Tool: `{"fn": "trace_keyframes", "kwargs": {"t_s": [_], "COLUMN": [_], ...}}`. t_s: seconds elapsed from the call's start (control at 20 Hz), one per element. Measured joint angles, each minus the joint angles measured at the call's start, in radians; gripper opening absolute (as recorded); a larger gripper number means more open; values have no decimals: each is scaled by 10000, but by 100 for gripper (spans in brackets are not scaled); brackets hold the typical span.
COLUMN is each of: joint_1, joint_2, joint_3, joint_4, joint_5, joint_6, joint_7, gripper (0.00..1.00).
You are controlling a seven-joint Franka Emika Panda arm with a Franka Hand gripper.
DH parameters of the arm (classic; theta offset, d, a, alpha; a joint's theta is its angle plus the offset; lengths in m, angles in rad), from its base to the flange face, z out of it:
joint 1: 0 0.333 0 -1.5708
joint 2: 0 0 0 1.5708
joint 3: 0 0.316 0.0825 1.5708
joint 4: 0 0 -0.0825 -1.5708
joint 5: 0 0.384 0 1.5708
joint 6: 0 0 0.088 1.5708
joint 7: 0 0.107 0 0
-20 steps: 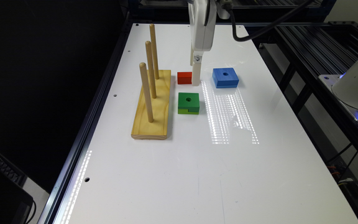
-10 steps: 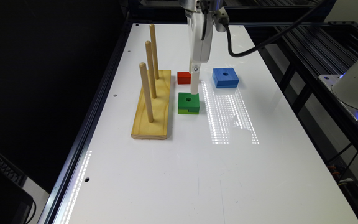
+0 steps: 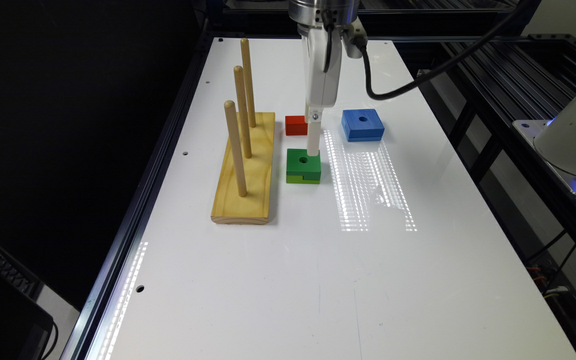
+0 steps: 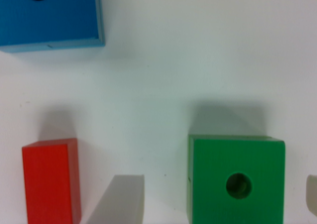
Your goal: Pick up green block.
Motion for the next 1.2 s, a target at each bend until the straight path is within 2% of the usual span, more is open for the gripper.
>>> {"fn": "trace_keyframes", "kwargs": {"t_s": [0.4, 0.95, 1.2], "joint_1": [33, 35, 34], "joint_2": [31, 99, 737], "joint_3": [37, 146, 146], "joint_4": [36, 98, 125], "joint_5": [0, 0, 0], "joint_6": [89, 109, 727], "joint_7": [8, 32, 32], "gripper": [100, 100, 100]}}
